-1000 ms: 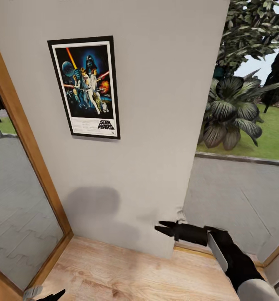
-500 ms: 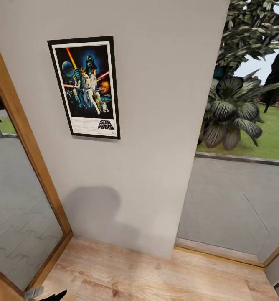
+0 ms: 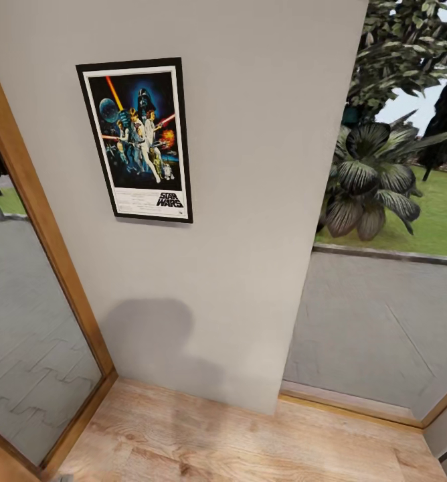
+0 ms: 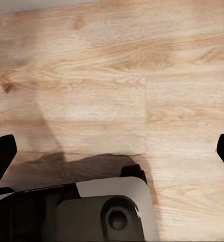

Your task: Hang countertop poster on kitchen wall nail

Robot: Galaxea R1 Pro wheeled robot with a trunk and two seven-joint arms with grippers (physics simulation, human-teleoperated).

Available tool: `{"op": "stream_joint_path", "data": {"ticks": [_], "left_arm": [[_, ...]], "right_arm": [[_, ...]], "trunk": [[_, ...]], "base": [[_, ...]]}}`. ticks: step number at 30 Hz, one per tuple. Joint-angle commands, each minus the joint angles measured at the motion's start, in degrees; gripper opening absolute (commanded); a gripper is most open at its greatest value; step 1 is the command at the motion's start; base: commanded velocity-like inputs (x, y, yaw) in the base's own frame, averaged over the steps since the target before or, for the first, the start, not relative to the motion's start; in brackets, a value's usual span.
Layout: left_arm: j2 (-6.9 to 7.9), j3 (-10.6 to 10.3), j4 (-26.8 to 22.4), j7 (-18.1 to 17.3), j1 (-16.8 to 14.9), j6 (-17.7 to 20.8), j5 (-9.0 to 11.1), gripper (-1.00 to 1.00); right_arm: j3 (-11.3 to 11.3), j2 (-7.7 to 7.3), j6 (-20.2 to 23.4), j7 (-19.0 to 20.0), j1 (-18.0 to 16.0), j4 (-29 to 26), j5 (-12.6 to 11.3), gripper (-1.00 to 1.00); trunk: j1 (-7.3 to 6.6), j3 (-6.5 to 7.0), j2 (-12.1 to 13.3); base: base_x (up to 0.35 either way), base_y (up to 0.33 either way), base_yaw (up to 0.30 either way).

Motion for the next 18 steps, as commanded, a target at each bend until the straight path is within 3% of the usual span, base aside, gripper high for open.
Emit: {"op": "stream_joint_path", "data": {"ticks": [1,2,3,6,8,10,12,18], "left_arm": [[-0.30,-0.43,0.21,1.89,-0.07,-0.69,0.57,1.00],[-1.06,-0.43,0.35,6.02,-0.07,-1.27,0.57,1.00],[-2.86,-0.43,0.50,14.86,-0.07,-1.94,0.56,1.00],[-4.09,-0.43,0.51,20.69,-0.07,-2.21,0.56,1.00],[-5.68,-0.54,0.56,28.96,-0.07,-2.36,0.00,1.00],[-6.35,-0.56,0.58,31.76,-0.07,-2.38,-0.61,1.00],[-8.34,-0.51,0.94,38.45,-0.07,-2.40,-3.26,1.00],[-9.04,-0.51,1.28,40.01,-0.07,-2.35,-3.90,1.00]], "right_arm": [[-0.42,0.04,-0.08,0.19,-0.06,0.12,0.08,1.00],[-0.40,0.07,-0.11,-0.40,-0.05,0.29,0.09,1.00],[-0.30,0.12,-0.09,-3.64,-0.05,0.64,0.10,1.00],[-0.26,0.43,-0.09,-7.52,-0.05,0.76,0.08,1.00],[-0.32,2.07,-0.06,-13.85,-0.05,0.91,-0.02,1.00],[-0.33,2.75,-0.03,-15.39,-0.05,0.98,-0.01,1.00],[-0.31,4.18,0.05,-17.66,-0.05,4.76,-0.05,1.00],[-0.35,4.63,0.17,-18.16,-0.05,9.83,-0.15,1.00]], "trunk": [[0.03,-0.13,-0.13],[0.03,-0.13,-0.13],[0.03,-0.13,-0.13],[0.03,-0.13,-0.13],[0.03,-0.13,-0.13],[0.03,-0.13,-0.13],[0.03,-0.13,-0.13],[0.03,-0.13,-0.13]], "base": [[0.000,0.000,0.000],[0.000,0.000,0.000],[0.000,0.000,0.000],[0.000,0.000,0.000],[0.000,0.000,0.000],[0.000,0.000,0.000],[0.000,0.000,0.000],[0.000,0.000,0.000]]}}
